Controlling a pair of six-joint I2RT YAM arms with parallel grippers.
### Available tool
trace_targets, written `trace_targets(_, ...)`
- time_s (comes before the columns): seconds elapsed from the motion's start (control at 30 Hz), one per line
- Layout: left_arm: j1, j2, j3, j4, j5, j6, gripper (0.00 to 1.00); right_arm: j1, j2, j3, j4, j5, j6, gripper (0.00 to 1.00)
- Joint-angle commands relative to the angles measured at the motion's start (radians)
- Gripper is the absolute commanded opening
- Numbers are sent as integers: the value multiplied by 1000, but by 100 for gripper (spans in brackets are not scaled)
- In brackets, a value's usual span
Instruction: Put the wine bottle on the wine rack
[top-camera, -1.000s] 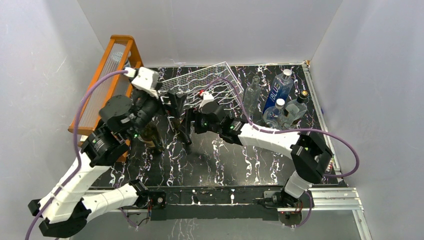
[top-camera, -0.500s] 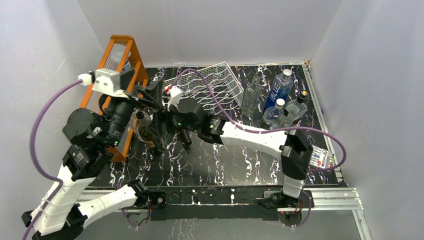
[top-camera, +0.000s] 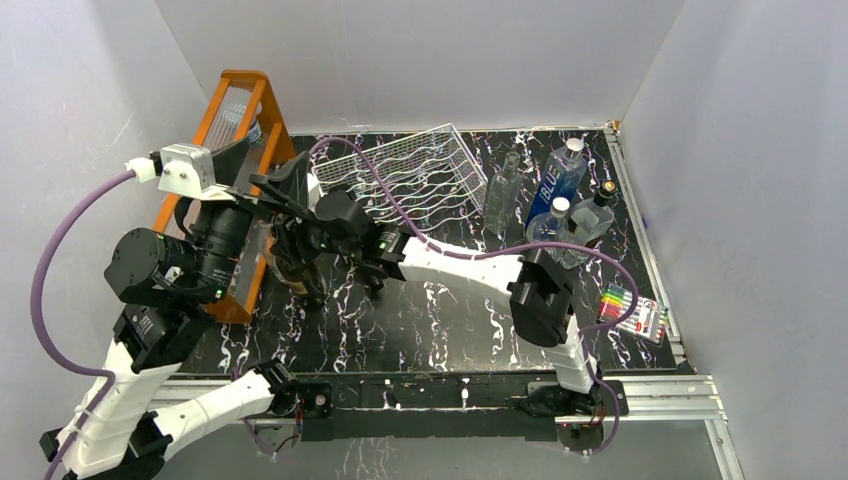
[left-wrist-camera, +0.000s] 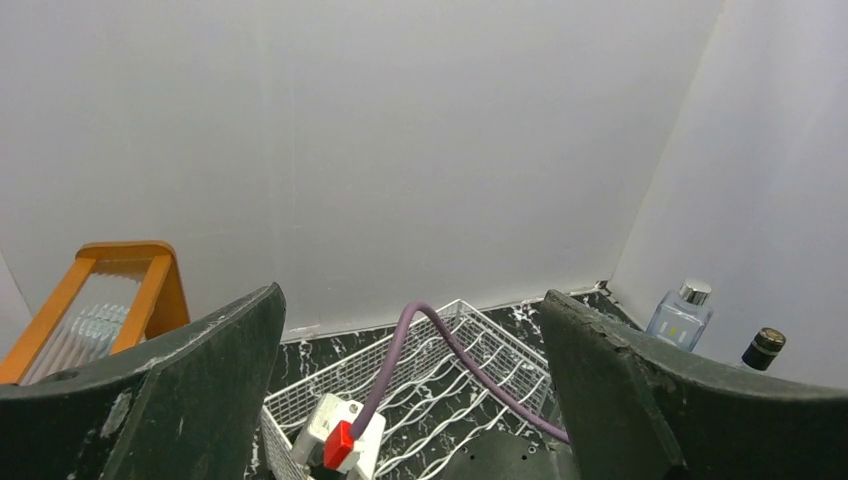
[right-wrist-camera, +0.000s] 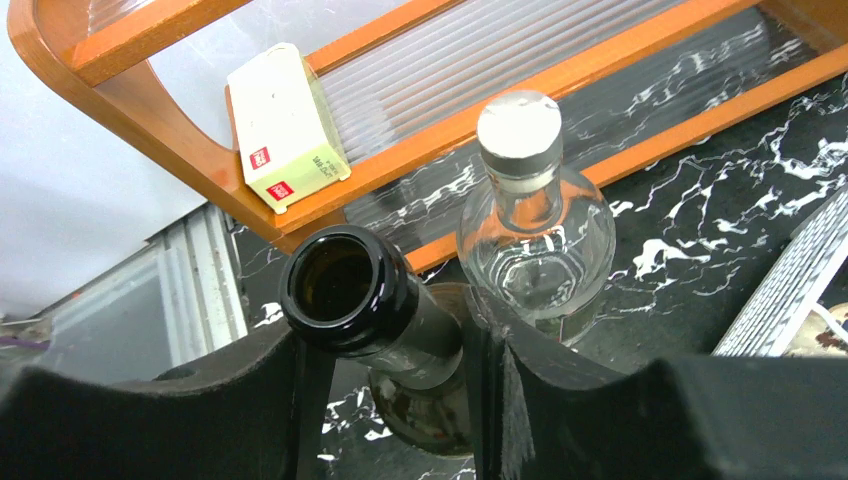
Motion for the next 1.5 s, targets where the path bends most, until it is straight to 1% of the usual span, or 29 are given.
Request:
trace_targets(0.0, 2, 13, 52, -9, -22, 31, 98, 11, 12, 76, 20, -1, -97, 54)
trace_targets(0.07, 3, 18, 68, -22, -34, 44, 98, 13, 14, 79, 20, 10, -107, 47)
trace_targets(0.23, 3, 19, 87, -19, -59, 74, 98, 15, -7, 60, 28, 16, -122, 24)
trace_targets(0.3, 2, 18, 92, -21, -60, 81, 98, 16, -37, 19, 50, 21, -124, 21)
trace_targets(0.53, 3, 47, 133, -86, -18, 89, 98, 16, -182, -143, 95, 23, -104, 16)
trace_targets(0.7, 3, 52, 124, -88, -10, 72, 98, 15, -338, -293, 138, 10, -61, 10)
trace_targets(0.8, 2, 56, 110, -82, -7, 68, 98, 14, -416, -346, 136, 19, -28, 7)
trace_targets(0.93, 2, 86, 105, -107, -45, 78, 98, -9, -490, -343, 63, 11, 41, 4)
trace_targets(1.07, 3, 115, 99, -146, -85, 55, 98, -31, -564, -356, -6, 28, 80, 3)
trace_targets(1.17, 3, 136, 95, -161, -126, 28, 98, -44, -621, -378, -59, 88, 98, 2)
trace_targets(1.33, 3, 196, 90, -185, -211, 34, 98, -82, -729, -446, -152, 195, 117, 1)
trace_targets(1.47, 2, 251, 83, -214, -203, 8, 98, -119, -833, -509, -229, 282, 122, 1)
